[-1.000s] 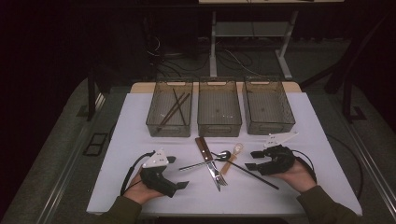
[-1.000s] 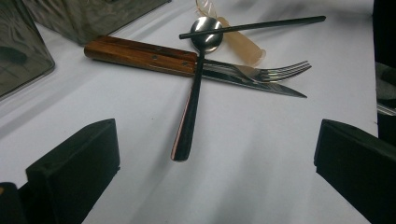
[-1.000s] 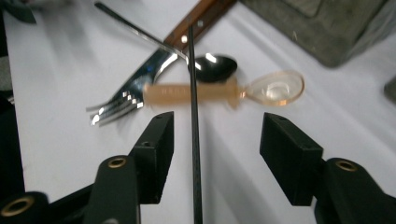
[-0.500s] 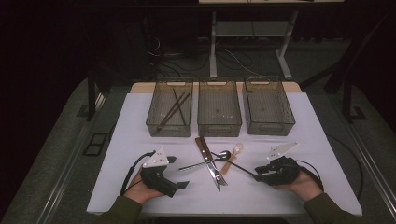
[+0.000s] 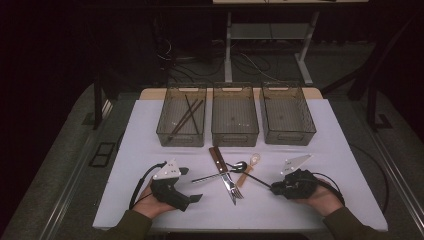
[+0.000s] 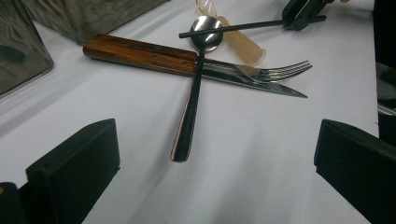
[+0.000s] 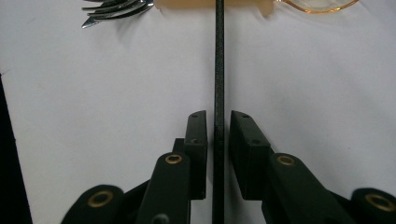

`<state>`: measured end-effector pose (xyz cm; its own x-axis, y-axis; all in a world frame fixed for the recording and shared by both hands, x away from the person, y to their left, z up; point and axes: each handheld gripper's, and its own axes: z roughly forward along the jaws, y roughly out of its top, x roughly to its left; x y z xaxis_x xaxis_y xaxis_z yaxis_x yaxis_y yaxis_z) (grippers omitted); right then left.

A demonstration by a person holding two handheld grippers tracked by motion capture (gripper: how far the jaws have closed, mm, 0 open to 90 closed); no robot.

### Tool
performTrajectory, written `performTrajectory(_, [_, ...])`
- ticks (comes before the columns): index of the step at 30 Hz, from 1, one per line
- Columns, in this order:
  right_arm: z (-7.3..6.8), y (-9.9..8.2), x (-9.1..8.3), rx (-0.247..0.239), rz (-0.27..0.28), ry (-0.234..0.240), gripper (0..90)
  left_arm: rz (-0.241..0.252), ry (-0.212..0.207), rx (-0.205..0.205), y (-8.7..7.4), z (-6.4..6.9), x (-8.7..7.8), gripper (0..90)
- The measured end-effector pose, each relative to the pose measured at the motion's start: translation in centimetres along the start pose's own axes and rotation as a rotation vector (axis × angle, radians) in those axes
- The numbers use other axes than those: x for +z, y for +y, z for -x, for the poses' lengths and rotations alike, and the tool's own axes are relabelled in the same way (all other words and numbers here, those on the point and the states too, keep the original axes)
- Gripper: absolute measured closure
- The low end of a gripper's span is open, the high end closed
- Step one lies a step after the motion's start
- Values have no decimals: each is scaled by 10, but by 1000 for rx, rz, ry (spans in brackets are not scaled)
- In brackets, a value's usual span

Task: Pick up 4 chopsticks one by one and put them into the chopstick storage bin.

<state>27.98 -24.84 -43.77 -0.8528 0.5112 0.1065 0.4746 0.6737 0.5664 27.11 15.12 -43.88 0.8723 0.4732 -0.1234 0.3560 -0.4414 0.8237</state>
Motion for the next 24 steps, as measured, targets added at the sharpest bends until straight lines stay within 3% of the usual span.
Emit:
performTrajectory(16, [-4, 2, 1, -28, -16, -37, 844, 0, -1, -2, 0, 0, 1, 0])
performTrajectory(24, [-2, 2, 0, -22, -1, -19, 852, 1, -2, -1, 0, 0, 0, 0])
